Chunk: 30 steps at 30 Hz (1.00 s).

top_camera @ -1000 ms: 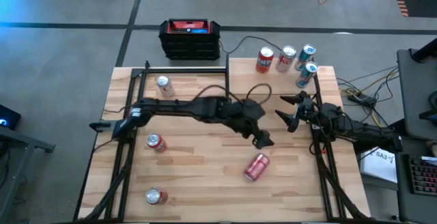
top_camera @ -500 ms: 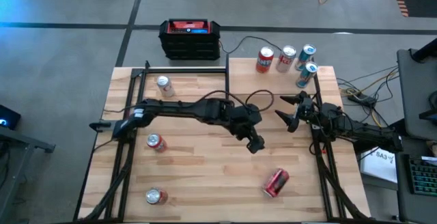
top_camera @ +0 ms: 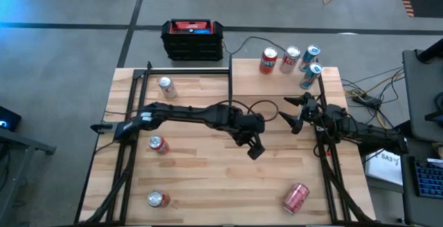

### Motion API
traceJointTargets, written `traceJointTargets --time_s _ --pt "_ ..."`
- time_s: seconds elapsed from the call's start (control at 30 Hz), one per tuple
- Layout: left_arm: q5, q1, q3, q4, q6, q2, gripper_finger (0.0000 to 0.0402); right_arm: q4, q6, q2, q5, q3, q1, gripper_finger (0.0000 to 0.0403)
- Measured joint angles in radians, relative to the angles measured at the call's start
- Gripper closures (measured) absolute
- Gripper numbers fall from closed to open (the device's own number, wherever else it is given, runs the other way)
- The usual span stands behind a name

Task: Place canned beverage on shelf
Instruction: Put the top red white soda can on the shelf

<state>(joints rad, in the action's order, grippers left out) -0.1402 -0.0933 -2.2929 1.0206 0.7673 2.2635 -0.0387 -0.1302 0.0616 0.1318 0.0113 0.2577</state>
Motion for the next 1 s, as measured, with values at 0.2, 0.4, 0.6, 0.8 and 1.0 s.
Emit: traceJointTargets --time_s 0.2,0.4,0.6,0.8,1.0 --pt "0.001 0.000 0.005 0.153 0.011 0.005 0.0033 0.000 0.000 0.000 0.000 0.000 0.000 0.0044" --pt "0.057 0.003 -0.023 0.241 -0.175 -0.014 0.0033 0.000 0.000 0.000 0.000 0.000 0.000 0.0044" --pt "0.229 0.003 -0.030 0.255 -0.267 -0.069 0.0033 0.000 0.000 0.000 0.000 0.000 0.000 0.0044" --pt "0.243 -0.002 -0.025 0.231 -0.315 -0.070 0.0033 0.000 0.000 0.000 0.000 0.000 0.000 0.0044" --pt "0.202 -0.001 0.037 0.207 -0.309 -0.068 0.0033 0.000 0.000 0.000 0.000 0.000 0.000 0.0044"
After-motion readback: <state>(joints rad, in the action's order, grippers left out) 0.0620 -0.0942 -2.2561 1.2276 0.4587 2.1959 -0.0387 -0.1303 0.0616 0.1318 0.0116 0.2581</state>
